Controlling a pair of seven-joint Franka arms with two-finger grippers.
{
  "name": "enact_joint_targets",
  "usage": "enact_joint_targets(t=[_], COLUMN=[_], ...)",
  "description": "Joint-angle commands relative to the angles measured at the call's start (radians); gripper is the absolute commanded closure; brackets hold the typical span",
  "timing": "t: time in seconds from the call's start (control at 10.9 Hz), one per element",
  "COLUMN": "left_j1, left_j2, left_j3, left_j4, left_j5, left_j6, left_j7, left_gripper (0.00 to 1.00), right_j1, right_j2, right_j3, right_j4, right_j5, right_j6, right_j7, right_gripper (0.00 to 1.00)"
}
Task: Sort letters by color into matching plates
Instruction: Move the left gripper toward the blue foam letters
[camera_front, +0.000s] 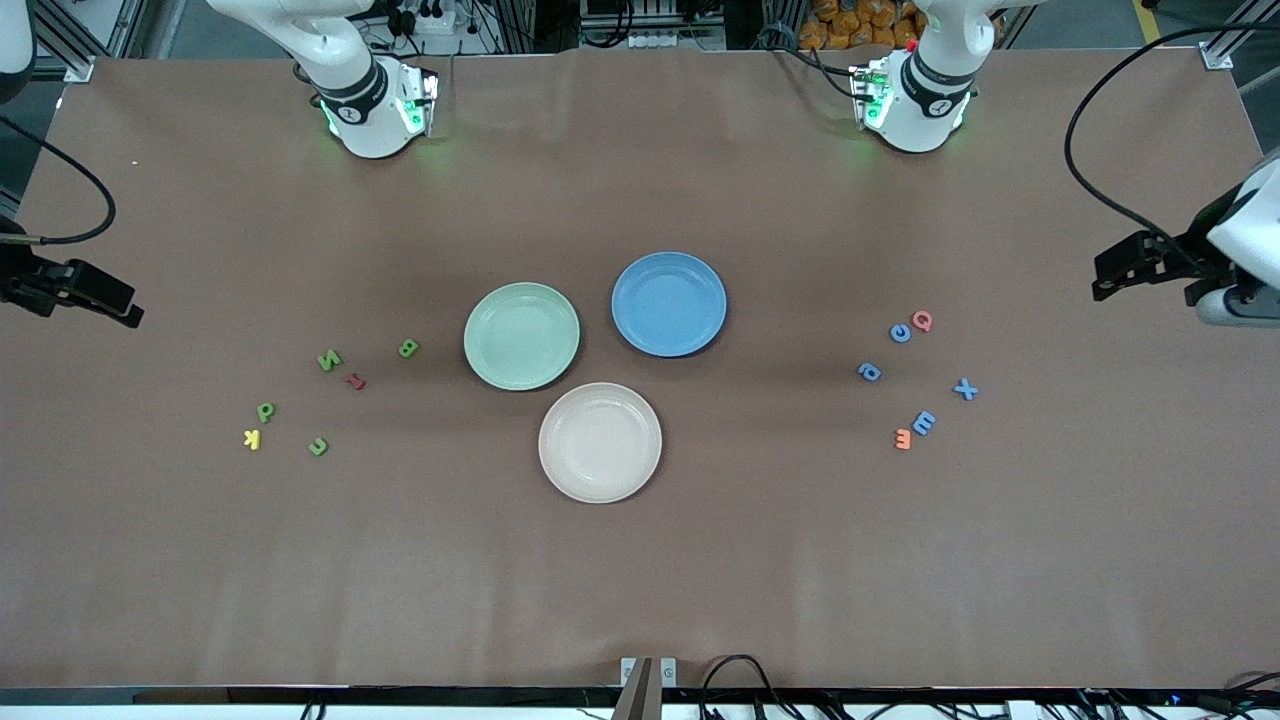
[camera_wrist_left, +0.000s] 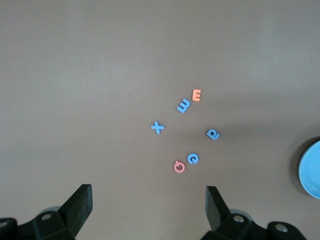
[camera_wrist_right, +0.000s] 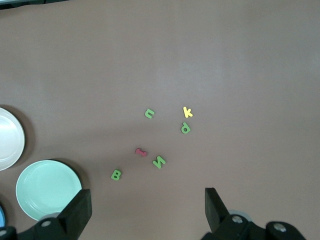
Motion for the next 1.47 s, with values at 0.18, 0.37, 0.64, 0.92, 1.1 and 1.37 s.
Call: enact_joint_targets(t=[0.18,0.37,0.64,0.92,1.1,1.37], left_j1=[0.004,0.002,0.011,0.002,0.002,0.008], left_j2=[-0.014,0.029,0.066,0.09,0.11,0.167], left_j3=[-0.009,-0.009,-0.009,-0.009,-0.01,-0.012], left_j4=[-0.213,-0.239,-0.366,-0.425,-0.426,-0.429], left_j5=[-0.009,-0.009,-0.008,-0.008,0.033,0.043], left_j6=[0.218,0.252,0.437,0.538,0.543,0.589], left_j7=[-0.004,-0.007,0.001,0.01,0.01,0.01], left_gripper=[0.0,0.0,0.0,0.0,0.0,0.0], right_j1=[0.008,0.008,0.008,0.006,0.005,0.008], right_j2=[0.003,0.003,0.003,0.003,0.003,0.004], right_j3=[-0.001,-0.001,-0.001,-0.001,-0.001,-0.001], right_j4=[0.006,0.006,0.006,0.006,0.006,0.005], right_j5=[-0.011,-0.011,-0.008,-0.005,-0.006,-0.006], right_j6=[0.011,0.011,0.011,0.016,0.017,0.017], right_j7=[0.014,0.014,0.015,0.015,0.015,0.015], right_gripper=[0.0,0.0,0.0,0.0,0.0,0.0])
